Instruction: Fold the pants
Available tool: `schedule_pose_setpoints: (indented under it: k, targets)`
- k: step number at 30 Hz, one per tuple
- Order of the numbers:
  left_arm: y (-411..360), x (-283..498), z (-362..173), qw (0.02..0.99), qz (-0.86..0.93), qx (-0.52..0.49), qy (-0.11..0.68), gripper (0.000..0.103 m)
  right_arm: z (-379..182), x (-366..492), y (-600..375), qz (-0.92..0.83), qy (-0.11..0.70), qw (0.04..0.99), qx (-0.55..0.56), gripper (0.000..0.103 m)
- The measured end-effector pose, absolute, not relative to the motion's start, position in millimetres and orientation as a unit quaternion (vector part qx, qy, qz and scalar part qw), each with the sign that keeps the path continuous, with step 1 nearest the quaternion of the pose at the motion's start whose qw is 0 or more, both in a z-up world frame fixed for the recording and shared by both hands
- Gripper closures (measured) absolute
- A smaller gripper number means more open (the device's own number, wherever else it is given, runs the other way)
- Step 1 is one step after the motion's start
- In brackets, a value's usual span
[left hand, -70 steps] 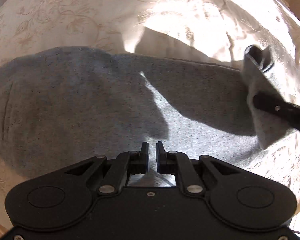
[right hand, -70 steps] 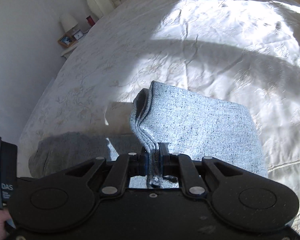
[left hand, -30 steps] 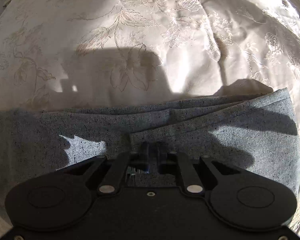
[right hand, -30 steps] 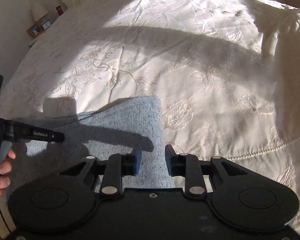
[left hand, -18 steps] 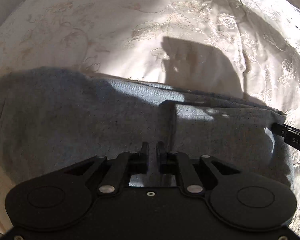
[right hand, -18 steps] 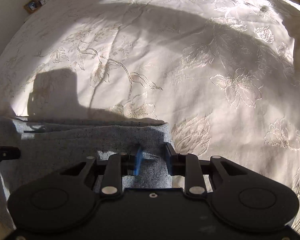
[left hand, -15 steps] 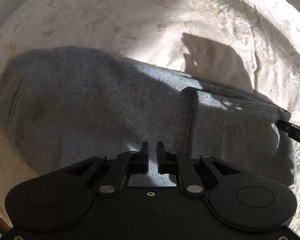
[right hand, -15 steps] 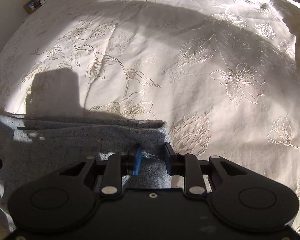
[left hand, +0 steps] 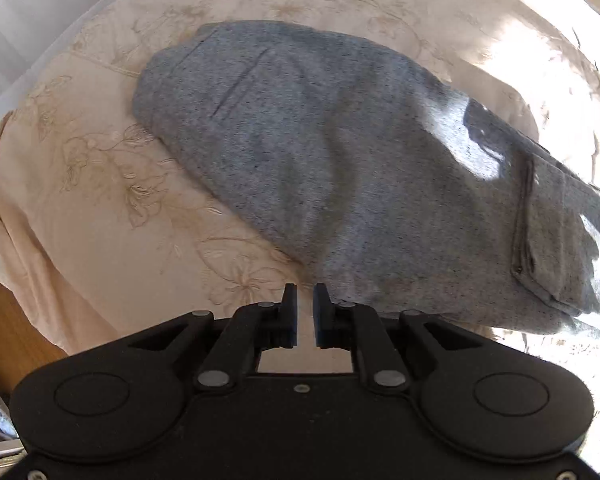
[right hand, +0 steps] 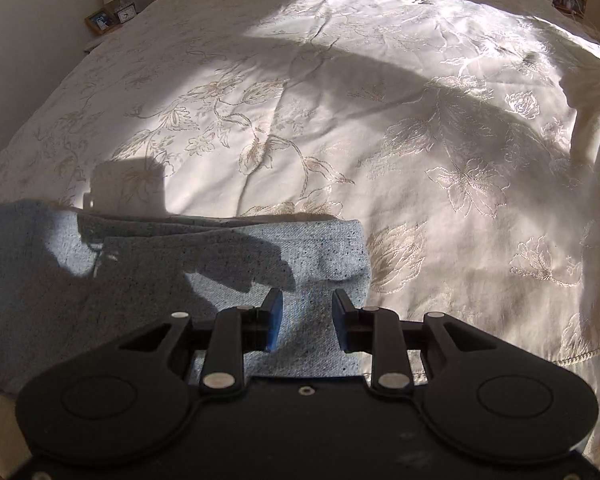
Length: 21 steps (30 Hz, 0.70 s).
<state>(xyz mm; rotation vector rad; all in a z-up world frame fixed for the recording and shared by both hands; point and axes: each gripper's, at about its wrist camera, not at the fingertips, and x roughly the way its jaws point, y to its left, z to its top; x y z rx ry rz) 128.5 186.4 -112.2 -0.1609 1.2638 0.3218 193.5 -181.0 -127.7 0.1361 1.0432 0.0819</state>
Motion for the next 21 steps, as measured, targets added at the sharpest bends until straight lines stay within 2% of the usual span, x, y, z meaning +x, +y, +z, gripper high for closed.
schedule_pose_setpoints:
  k: [9, 19, 20, 21]
  targets:
    - [259.8, 152.5, -112.6, 0.807, 0.132, -0.074, 0.570, 0.085, -112.0, 148.9, -120.6, 0.044, 0.517, 0.852, 0.072, 0.073]
    - [339.2, 211.0, -117.2, 0.824, 0.098, -0.074, 0.553, 0.085, -98.0, 148.5, -39.3, 0.018, 0.523, 0.848, 0.085, 0.073]
    - [344.9, 215.7, -119.9, 0.824, 0.094, -0.077, 0.553, 0.085, -97.6, 149.4, -32.5, 0.017, 0.524, 0.847, 0.086, 0.073]
    - [349.5, 219.9, -122.9, 0.825, 0.092, -0.079, 0.552, 0.075, -96.8, 150.8, -25.0, 0.015, 0.525, 0.847, 0.086, 0.073]
